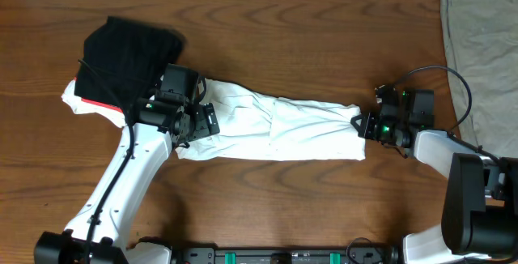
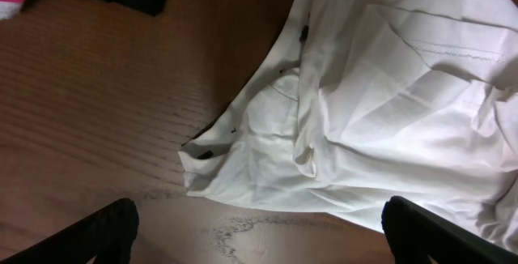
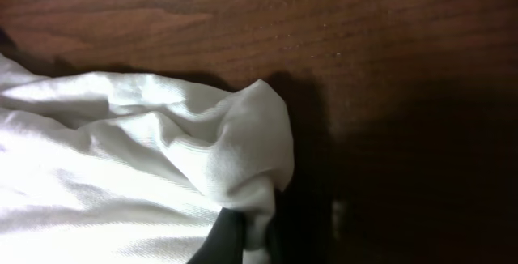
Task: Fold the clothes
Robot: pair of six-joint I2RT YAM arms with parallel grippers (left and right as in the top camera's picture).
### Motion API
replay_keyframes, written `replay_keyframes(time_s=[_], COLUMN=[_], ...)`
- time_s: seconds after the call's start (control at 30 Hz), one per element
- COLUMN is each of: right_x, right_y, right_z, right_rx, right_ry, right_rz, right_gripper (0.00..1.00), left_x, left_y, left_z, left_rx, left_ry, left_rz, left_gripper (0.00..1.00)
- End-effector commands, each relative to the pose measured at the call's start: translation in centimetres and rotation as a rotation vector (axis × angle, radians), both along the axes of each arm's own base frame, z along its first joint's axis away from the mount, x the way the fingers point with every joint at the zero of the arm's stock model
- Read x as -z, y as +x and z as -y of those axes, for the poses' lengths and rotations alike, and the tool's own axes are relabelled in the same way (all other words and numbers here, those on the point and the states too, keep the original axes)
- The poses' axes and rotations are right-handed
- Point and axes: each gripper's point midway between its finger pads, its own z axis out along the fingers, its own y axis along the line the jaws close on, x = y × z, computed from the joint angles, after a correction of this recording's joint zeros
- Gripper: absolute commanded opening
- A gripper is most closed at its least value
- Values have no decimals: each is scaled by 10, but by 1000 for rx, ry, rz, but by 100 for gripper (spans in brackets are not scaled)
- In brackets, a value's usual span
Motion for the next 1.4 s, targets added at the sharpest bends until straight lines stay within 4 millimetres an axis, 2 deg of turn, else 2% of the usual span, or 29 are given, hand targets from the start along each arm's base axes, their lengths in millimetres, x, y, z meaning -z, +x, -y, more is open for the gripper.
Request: replay_keyframes(time_s=[0.0, 0.03, 0.2, 0.3, 0.43, 0.63, 0.87, 0.97, 1.07, 1.37], right_x=[18, 15, -6, -28, -57, -96, -147, -166, -179, -179], right_y=[-18, -17, -6, 3, 10, 19, 29, 35, 38, 42], right_z=[4, 7, 36, 54, 76, 112, 128, 128, 116, 62], right_rx=[10, 6, 6, 20, 13, 84, 114, 111, 78, -60], right_ry=[-30, -44, -151, -185, -210, -214, -255, -268, -273, -348], right_rz=[-94, -97, -153, -182, -192, -188, -168, -143, -129, -121], right_gripper=[1, 1, 1, 1, 1, 1, 1, 1, 1, 1], left_x=[0, 0, -15, -24, -28, -28, -27, -27, -27, -27], left_y=[4, 6, 21, 30, 35, 34, 34, 34, 34, 34], left_z=[2, 8, 60, 78, 86, 86, 86, 86, 86, 84], left_rx=[8, 17, 174, 220, 227, 227, 226, 226, 226, 223], left_ry=[-16, -46, -274, -328, -344, -339, -339, -339, -338, -331], left_rz=[5, 11, 87, 143, 174, 170, 170, 170, 170, 168], left_gripper=[99, 100, 88, 81, 71, 70, 71, 71, 71, 71])
